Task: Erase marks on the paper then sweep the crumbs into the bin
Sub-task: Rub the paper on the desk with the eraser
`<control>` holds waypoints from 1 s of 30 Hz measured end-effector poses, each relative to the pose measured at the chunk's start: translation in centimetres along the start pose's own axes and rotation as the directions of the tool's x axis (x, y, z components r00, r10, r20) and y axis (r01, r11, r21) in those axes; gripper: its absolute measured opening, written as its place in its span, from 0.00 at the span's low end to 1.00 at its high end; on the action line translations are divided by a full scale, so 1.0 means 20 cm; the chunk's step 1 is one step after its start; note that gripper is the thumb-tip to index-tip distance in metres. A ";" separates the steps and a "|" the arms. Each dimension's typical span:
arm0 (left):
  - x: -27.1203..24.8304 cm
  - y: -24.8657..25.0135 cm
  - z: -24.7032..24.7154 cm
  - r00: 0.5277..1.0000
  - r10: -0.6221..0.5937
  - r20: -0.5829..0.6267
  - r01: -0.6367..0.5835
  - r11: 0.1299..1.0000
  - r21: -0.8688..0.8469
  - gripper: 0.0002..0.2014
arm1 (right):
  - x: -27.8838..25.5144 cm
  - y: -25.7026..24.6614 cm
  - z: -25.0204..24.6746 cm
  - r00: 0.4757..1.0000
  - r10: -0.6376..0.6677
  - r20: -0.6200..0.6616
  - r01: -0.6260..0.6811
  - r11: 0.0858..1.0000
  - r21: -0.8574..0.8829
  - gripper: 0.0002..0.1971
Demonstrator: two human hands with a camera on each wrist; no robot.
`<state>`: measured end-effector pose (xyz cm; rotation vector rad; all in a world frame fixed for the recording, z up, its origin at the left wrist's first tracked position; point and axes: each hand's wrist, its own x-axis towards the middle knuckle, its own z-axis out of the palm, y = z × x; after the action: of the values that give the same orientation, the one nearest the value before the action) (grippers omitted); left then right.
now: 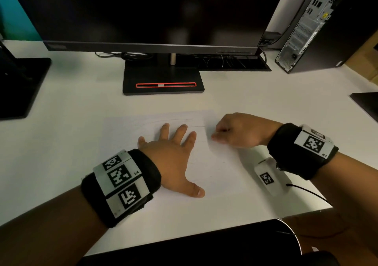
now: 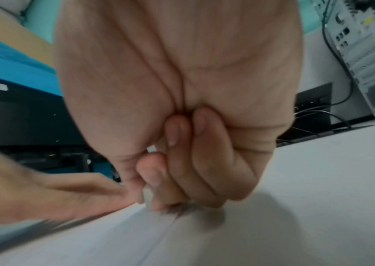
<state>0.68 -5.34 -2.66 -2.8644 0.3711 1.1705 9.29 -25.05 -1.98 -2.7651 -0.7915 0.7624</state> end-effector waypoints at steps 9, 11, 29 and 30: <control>-0.01 0.00 -0.01 1.000 0.000 0.004 0.000 1.000 -0.004 0.68 | 0.01 -0.02 0.00 1.000 -0.002 0.016 0.002 1.000 0.013 0.24; -0.01 0.00 0.00 1.000 -0.002 0.004 0.002 1.000 -0.005 0.68 | -0.01 -0.05 0.04 0.997 -0.045 0.070 0.046 0.999 -0.009 0.23; -0.01 0.00 0.00 1.000 0.001 0.001 -0.001 1.000 -0.006 0.68 | 0.01 -0.06 0.04 0.995 -0.066 0.074 0.065 0.998 0.009 0.23; -0.01 0.00 -0.01 1.000 -0.002 0.002 0.002 1.000 -0.006 0.68 | 0.00 -0.07 0.05 0.991 -0.075 0.115 0.072 0.997 0.026 0.23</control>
<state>0.67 -5.30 -2.47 -2.8684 0.3659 1.1756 8.18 -23.88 -2.34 -2.6759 -0.8955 0.9189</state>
